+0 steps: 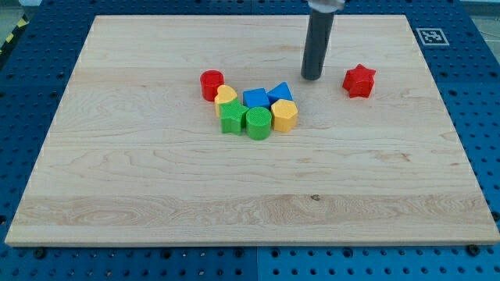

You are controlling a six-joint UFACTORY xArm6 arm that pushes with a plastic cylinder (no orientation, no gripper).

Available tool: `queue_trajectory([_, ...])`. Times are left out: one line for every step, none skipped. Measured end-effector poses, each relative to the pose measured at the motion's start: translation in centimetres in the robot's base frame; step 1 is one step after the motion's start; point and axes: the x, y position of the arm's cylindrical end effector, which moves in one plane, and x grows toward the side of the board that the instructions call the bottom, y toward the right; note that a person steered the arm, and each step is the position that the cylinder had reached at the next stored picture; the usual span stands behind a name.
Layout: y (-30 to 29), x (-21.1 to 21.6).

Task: Move the red star right to the blue triangle

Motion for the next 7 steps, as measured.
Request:
queue_trajectory([3.5, -1.3])
queue_trajectory([7.2, -1.7])
queue_trajectory([9.6, -0.7])
queue_trajectory([8.6, 0.9])
queue_trajectory([8.1, 2.0])
queue_trajectory([7.4, 3.5])
queue_trajectory([7.8, 4.2])
